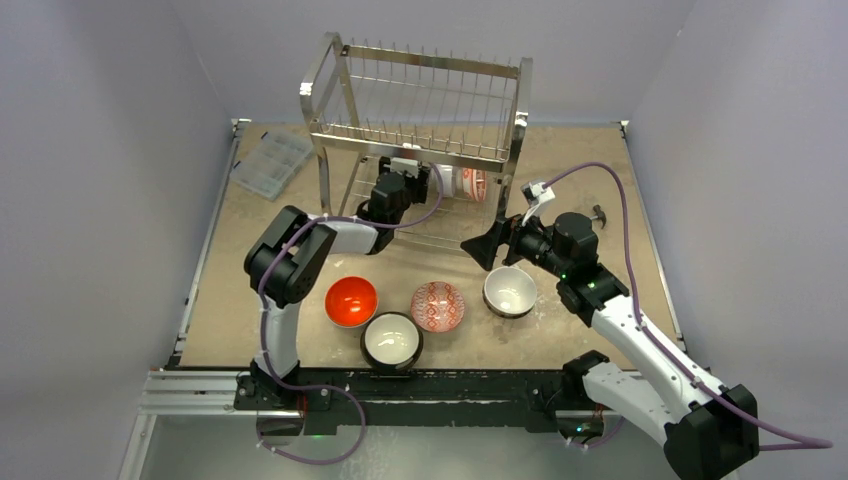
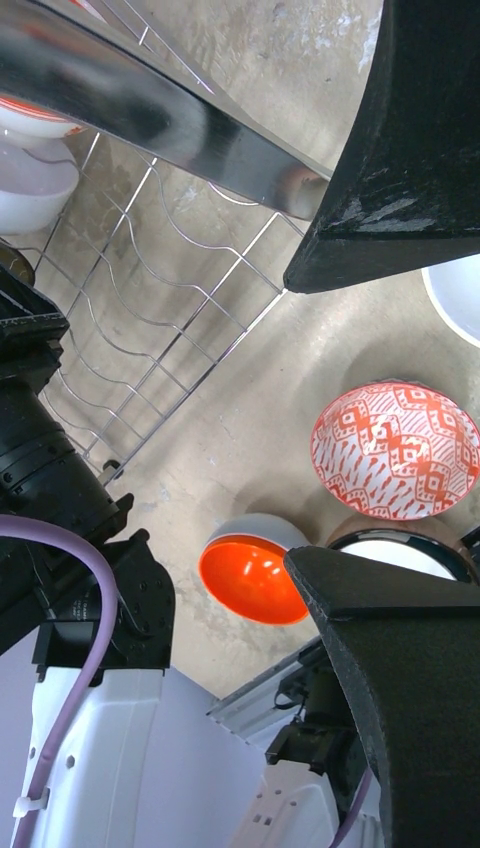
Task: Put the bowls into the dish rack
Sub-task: Place the bowl in the dish rack.
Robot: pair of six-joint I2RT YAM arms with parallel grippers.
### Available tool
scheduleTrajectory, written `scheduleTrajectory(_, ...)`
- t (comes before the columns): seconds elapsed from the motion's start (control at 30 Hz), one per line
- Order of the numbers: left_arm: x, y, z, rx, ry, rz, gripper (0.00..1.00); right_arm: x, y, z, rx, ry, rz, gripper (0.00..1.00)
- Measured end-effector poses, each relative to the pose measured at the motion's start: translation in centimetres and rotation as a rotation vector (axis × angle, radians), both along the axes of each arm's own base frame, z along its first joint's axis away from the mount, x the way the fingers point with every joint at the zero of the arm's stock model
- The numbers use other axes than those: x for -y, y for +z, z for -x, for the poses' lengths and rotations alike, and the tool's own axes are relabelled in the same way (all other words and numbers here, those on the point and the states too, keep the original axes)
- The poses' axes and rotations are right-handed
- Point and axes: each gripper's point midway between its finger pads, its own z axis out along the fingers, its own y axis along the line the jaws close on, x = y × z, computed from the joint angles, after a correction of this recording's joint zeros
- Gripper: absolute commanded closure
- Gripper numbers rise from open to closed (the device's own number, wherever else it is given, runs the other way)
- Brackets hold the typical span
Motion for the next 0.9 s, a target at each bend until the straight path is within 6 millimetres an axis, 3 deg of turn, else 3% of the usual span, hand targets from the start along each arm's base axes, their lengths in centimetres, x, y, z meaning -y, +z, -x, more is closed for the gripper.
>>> scheduleTrajectory(0.23, 0.5, -0.4, -0.2, 0.001, -0.032, -0.022, 0.98, 0.2, 0.0, -0.3, 0.006, -0.014, 0.007, 0.01)
scheduleTrajectory(0.3, 0.6, -0.4, -0.2, 0.002, -0.042, -0.021, 0.86, 0.2, 0.0, -0.3, 0.007, -0.014, 0.008, 0.01)
scheduleTrajectory(0.47, 0.8, -0.4, -0.2, 0.002, -0.052, -0.018, 0.36, 0.1, -0.2, -0.4, 0.001, -0.014, 0.012, 0.01)
scheduleTrajectory(0.57, 0.6, -0.4, -0.2, 0.002, -0.04, -0.018, 0.18, 0.1, -0.1, -0.4, 0.005, -0.013, 0.013, 0.01)
scheduleTrajectory(0.73, -0.5, 1.7, -0.1, 0.038, 0.016, 0.016, 0.08, 0.1, 0.0, -0.5, 0.007, -0.013, 0.012, 0.01)
scheduleTrajectory(0.9, -1.7, 5.0, 1.1, 0.082, 0.046, 0.088, 0.06, 0.1, -0.1, -0.5, 0.003, -0.012, 0.013, 0.01)
